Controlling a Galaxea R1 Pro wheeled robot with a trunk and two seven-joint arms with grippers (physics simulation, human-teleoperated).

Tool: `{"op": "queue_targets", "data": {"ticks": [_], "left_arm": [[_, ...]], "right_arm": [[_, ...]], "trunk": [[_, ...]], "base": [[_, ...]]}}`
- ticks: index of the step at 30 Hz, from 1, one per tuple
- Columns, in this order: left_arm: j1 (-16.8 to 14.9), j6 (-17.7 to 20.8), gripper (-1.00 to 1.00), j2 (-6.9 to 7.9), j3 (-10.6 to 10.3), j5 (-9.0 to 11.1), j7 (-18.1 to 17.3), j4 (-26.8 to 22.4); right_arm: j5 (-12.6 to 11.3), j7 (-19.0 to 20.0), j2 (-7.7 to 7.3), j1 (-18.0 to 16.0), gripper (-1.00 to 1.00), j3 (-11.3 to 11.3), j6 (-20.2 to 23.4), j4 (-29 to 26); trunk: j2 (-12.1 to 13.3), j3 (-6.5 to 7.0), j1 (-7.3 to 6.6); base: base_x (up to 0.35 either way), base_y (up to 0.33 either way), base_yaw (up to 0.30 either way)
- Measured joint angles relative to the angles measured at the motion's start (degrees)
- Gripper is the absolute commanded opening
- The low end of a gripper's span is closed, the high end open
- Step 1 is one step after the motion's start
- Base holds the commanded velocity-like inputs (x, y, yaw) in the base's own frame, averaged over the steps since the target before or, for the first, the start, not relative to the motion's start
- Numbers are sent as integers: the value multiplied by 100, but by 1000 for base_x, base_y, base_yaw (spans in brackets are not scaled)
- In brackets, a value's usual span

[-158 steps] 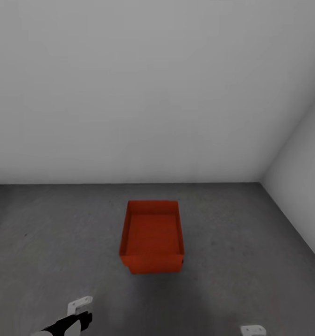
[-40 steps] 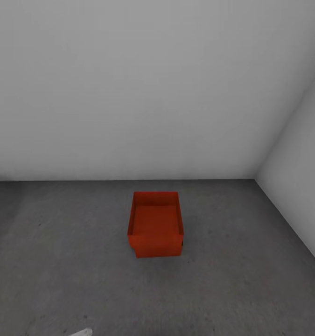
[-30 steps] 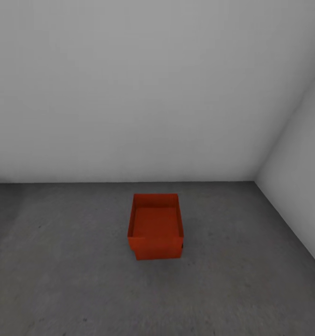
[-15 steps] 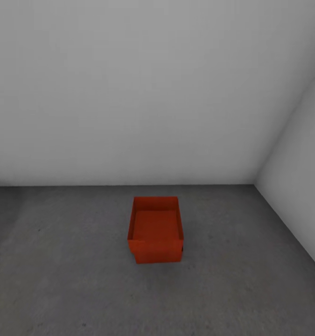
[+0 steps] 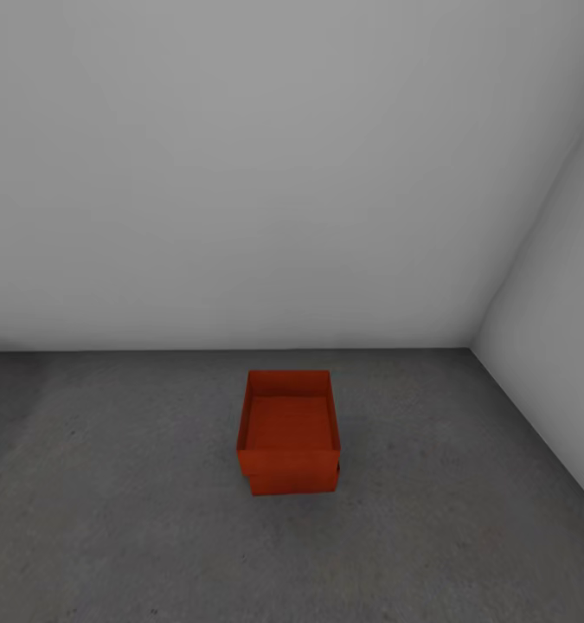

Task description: Move the two storage containers from the living room to the garage. In the garage, place one container on the floor and stack the other container on top of it (either order is fine).

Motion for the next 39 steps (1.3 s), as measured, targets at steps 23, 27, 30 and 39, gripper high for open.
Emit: {"op": "queue_targets", "data": {"ticks": [23,27,30,39], "left_arm": [[12,-577,100,-45,5,2,12,-5],[12,-577,100,-45,4,-1,12,-5],[12,-577,100,-46,5,-2,11,-5],[12,-578,100,-46,5,-1,12,-5]], "right_arm": [[91,10,0,566,100,17,-420,-9],[105,9,-2,568,100,18,-426,-8],[108,7,-6,568,100,18,-428,-14],[113,8,-9,568,100,25,-433,-16]], "trunk": [[0,212,0],[0,249,0],[0,276,0],[0,359,0]], "base": [[0,0,0],[0,0,0],[0,0,0],[0,0,0]]}}
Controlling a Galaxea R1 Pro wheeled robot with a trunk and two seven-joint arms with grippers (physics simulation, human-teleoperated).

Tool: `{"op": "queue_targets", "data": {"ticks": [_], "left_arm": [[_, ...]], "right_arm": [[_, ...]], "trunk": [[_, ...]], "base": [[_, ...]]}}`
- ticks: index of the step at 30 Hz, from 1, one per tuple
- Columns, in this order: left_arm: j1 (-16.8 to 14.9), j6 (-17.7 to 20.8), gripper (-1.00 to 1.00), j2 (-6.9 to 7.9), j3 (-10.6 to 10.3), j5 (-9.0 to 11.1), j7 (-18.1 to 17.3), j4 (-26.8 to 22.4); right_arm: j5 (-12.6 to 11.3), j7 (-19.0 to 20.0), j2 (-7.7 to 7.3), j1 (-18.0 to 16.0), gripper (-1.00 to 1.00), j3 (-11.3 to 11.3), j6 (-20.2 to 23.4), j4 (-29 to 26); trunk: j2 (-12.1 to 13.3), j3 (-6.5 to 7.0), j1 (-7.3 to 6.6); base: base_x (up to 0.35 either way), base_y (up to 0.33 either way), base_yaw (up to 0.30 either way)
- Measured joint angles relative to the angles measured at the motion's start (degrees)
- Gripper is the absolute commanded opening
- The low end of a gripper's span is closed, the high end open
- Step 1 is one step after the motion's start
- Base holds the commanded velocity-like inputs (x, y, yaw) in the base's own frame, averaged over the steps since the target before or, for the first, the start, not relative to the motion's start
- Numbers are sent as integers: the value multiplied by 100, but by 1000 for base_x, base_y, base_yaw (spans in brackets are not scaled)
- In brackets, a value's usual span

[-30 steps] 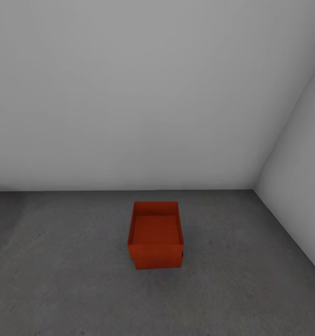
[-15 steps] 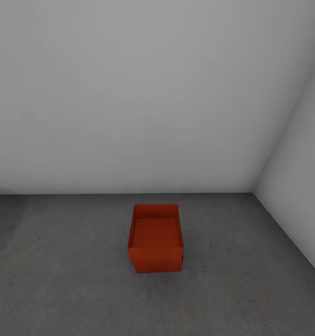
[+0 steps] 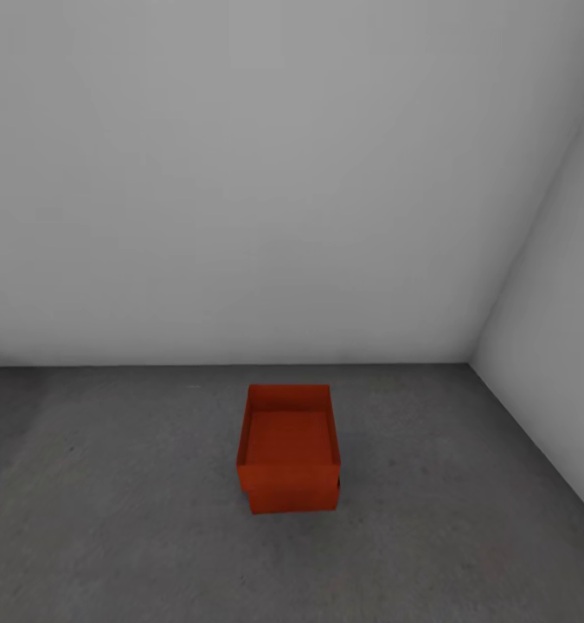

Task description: Move the two storage containers from the living room to the garage. In the garage, place one container on the floor and stack the other container on top of it (either order is fine).

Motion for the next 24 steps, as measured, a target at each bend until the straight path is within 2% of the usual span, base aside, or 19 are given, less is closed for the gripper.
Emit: {"op": "queue_targets", "data": {"ticks": [24], "left_arm": [[0,-9,100,8,-29,-52,-3,-78]], "right_arm": [[-12,-1,0,0,100,-2,8,2]], "trunk": [[0,221,0]], "base": [[0,0,0]]}}
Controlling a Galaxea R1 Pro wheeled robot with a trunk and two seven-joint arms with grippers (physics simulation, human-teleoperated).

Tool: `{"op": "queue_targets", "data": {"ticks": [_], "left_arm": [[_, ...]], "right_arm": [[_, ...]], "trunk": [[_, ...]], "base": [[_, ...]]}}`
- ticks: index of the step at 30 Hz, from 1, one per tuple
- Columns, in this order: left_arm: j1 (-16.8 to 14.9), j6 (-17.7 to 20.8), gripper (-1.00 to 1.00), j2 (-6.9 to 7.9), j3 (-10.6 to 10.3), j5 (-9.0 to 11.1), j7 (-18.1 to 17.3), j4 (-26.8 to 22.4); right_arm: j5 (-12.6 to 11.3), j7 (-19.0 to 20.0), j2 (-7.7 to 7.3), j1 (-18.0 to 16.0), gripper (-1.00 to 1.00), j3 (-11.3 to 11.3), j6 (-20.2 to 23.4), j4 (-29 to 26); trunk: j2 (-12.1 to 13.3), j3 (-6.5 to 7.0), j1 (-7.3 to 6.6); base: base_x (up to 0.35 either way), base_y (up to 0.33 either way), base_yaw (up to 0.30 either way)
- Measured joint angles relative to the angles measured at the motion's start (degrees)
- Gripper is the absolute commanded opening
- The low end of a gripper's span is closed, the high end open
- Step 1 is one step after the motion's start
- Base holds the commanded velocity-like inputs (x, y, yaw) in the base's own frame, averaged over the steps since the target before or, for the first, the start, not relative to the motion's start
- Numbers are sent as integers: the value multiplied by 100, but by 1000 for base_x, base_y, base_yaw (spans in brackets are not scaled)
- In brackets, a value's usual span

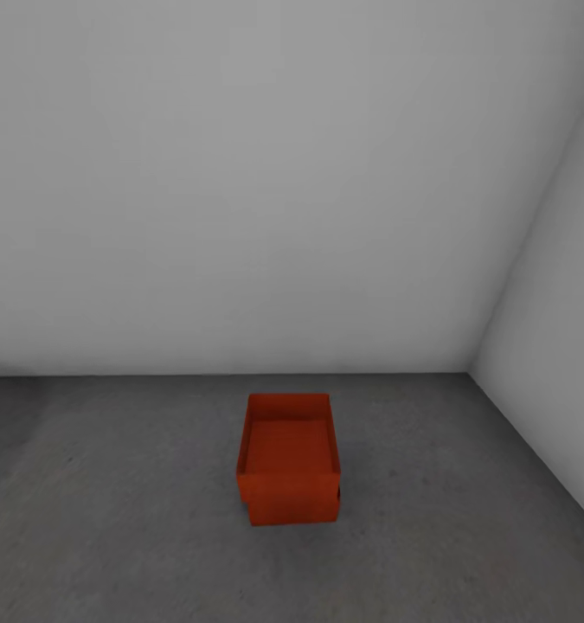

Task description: Move the two storage containers from the living room to the garage. In the garage, place one container on the floor and stack the other container on top of it (either order is fine).

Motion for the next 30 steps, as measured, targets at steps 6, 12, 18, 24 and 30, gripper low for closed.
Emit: {"op": "queue_targets", "data": {"ticks": [6,12,18,24,30], "left_arm": [[0,0,100,-2,4,-3,2,-1],[0,1,100,-2,6,-3,2,-1],[0,1,100,1,6,-3,1,-1],[0,1,100,-1,6,-3,2,-1],[0,1,100,-4,6,-3,2,-1]], "right_arm": [[6,3,6,0,100,3,0,3],[8,3,2,0,100,3,-3,0],[0,3,0,0,100,-6,-5,-2],[4,4,0,0,100,-2,-2,-2],[9,11,11,0,100,35,9,-1]], "trunk": [[0,55,0],[0,110,0],[0,166,0],[0,221,0],[0,276,0]], "base": [[0,0,0],[0,0,0],[0,0,0],[0,0,0],[0,0,0]]}}
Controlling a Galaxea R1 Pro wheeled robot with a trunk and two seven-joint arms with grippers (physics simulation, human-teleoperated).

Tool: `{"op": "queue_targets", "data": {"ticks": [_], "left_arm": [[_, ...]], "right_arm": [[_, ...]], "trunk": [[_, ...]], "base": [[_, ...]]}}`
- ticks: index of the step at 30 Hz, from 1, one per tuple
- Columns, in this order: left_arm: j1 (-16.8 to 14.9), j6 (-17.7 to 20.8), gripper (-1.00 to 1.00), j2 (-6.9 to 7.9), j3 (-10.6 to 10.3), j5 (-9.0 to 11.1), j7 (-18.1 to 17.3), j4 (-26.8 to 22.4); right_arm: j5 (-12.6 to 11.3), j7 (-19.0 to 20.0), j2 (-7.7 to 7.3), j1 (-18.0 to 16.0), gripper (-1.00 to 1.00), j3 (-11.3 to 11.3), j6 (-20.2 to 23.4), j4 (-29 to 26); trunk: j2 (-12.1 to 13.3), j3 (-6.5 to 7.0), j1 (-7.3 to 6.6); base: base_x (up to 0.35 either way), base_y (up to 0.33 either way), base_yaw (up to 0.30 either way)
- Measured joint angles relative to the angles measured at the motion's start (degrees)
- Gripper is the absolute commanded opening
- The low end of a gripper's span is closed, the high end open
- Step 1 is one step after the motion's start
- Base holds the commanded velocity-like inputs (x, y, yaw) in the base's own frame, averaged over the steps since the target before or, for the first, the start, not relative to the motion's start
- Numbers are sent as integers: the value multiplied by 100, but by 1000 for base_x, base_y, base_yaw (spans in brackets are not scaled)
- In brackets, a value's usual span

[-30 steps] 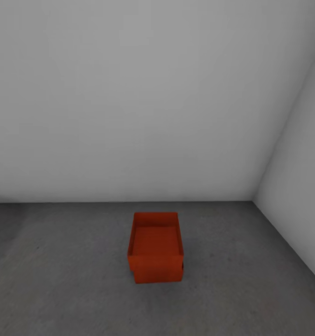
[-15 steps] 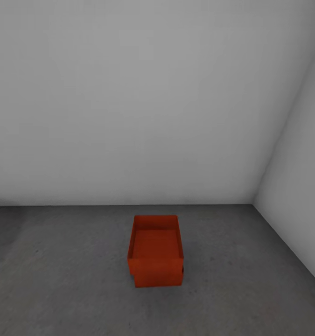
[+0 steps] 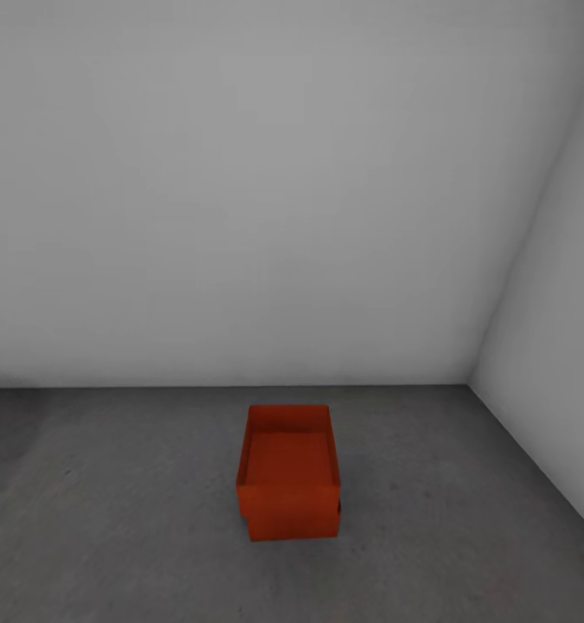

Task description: Move the two storage containers from the living room to the garage. In the garage, place one container on the floor and stack the other container on top of it (either order is fine).

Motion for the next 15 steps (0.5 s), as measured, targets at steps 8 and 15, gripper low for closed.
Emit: {"op": "queue_targets", "data": {"ticks": [8,15], "left_arm": [[0,0,100,3,0,0,-1,0],[0,0,100,3,0,0,-1,0]], "right_arm": [[-8,1,4,0,100,25,-6,5],[-25,1,19,0,100,30,-7,7]], "trunk": [[0,74,0],[0,138,0]], "base": [[0,0,0],[0,0,-28]]}}
